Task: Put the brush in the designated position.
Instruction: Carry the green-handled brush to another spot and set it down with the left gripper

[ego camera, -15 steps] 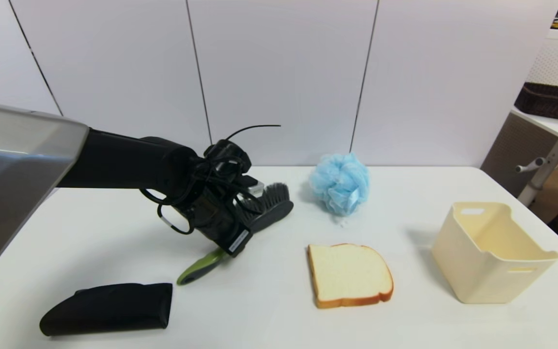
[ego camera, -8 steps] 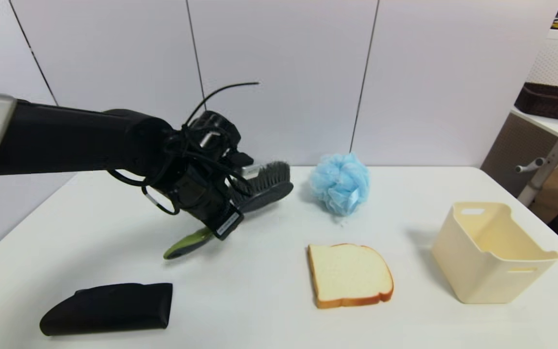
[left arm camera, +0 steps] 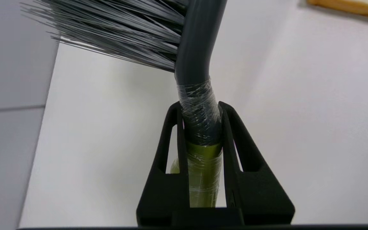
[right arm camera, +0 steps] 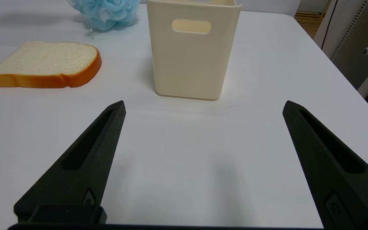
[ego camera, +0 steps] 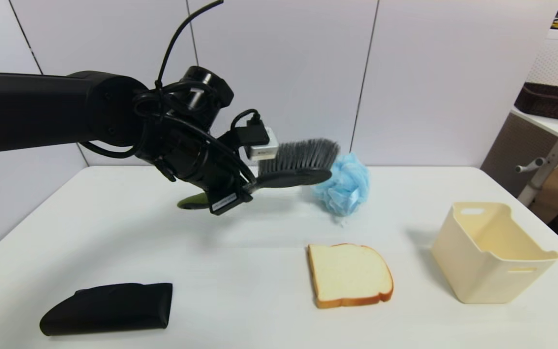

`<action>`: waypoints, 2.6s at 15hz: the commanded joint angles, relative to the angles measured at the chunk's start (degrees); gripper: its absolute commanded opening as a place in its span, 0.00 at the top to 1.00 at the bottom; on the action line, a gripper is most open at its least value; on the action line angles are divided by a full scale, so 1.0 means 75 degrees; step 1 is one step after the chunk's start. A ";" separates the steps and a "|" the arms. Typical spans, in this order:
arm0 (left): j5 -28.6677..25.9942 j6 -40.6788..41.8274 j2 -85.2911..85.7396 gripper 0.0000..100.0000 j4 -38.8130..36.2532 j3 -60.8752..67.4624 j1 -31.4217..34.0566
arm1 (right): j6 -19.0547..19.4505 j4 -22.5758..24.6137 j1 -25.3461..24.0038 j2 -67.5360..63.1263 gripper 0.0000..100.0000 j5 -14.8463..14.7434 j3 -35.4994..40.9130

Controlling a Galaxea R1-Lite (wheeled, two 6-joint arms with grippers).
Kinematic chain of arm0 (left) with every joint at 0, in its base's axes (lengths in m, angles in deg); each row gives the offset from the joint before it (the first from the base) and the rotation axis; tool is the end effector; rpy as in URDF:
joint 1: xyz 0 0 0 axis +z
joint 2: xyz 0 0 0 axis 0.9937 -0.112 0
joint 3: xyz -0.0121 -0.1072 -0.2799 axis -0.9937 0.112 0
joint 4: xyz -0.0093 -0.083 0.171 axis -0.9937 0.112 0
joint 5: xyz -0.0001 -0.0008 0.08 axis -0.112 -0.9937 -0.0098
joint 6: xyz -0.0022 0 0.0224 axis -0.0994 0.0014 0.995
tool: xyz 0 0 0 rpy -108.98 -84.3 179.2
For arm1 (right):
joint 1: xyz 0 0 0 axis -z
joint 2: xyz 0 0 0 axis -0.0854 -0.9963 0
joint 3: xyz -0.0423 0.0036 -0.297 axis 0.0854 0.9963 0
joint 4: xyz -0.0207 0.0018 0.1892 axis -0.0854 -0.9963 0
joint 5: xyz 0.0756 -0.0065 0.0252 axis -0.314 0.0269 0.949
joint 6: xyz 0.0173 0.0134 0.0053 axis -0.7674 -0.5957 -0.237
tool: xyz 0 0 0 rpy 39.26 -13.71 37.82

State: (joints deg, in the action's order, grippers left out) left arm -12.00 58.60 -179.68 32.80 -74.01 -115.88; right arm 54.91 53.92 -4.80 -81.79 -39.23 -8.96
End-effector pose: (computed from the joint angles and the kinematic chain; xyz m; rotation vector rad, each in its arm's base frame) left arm 0.3047 -0.1957 0.2388 0.9059 0.5415 -0.9387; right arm -0.0229 0.0008 0.0743 -0.0575 0.0085 0.0334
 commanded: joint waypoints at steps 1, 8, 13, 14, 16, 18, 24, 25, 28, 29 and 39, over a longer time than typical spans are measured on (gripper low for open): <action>-0.1242 0.2014 -0.0362 1.00 0.0024 -0.0012 -0.0017 | 0.0005 0.0001 -0.0001 -0.0010 0.00 0.0003 0.0012; -0.1442 0.2905 -0.1288 1.00 -0.0222 -0.0282 -0.0404 | 0.0005 0.0001 -0.0001 -0.0010 0.00 0.0003 0.0012; -0.0563 0.2202 -0.2108 1.00 -0.1230 -0.1418 -0.0743 | 0.0005 0.0001 -0.0001 -0.0010 0.00 0.0003 0.0012; -0.0504 0.1991 -0.2178 1.00 -0.1453 -0.1430 -0.0802 | 0.0005 0.0001 -0.0001 -0.0010 0.00 0.0003 0.0012; -0.0481 0.1674 -0.2284 1.00 -0.1617 -0.1430 -0.0896 | 0.0005 0.0001 -0.0001 -0.0010 0.00 0.0003 0.0012; -0.0481 0.1534 -0.2343 1.00 -0.1605 -0.1407 -0.0943 | 0.0005 0.0001 -0.0001 -0.0010 0.00 0.0003 0.0012; -0.0047 0.1475 -0.1710 1.00 -0.1207 -0.1325 -0.0978 | 0.0005 0.0001 -0.0001 -0.0010 0.00 0.0003 0.0012; -0.0047 0.1405 -0.1675 1.00 -0.1019 -0.1278 -0.0990 | 0.0005 0.0001 -0.0001 -0.0010 0.00 0.0003 0.0012; -0.0047 0.0713 -0.1663 1.00 -0.0984 -0.0621 -0.1130 | 0.0005 0.0001 -0.0001 -0.0010 0.00 0.0003 0.0012; -0.0059 0.0537 -0.1675 1.00 -0.0984 -0.0469 -0.1189 | 0.0005 0.0001 -0.0001 -0.0010 0.00 0.0003 0.0012; -0.0106 0.0303 -0.2014 1.00 -0.1207 -0.0235 -0.1224 | 0.0005 0.0001 -0.0001 -0.0010 0.00 0.0003 0.0012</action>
State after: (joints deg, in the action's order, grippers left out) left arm -12.83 60.61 -194.13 24.01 -75.59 -125.04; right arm 54.91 53.94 -4.80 -81.79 -39.23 -8.96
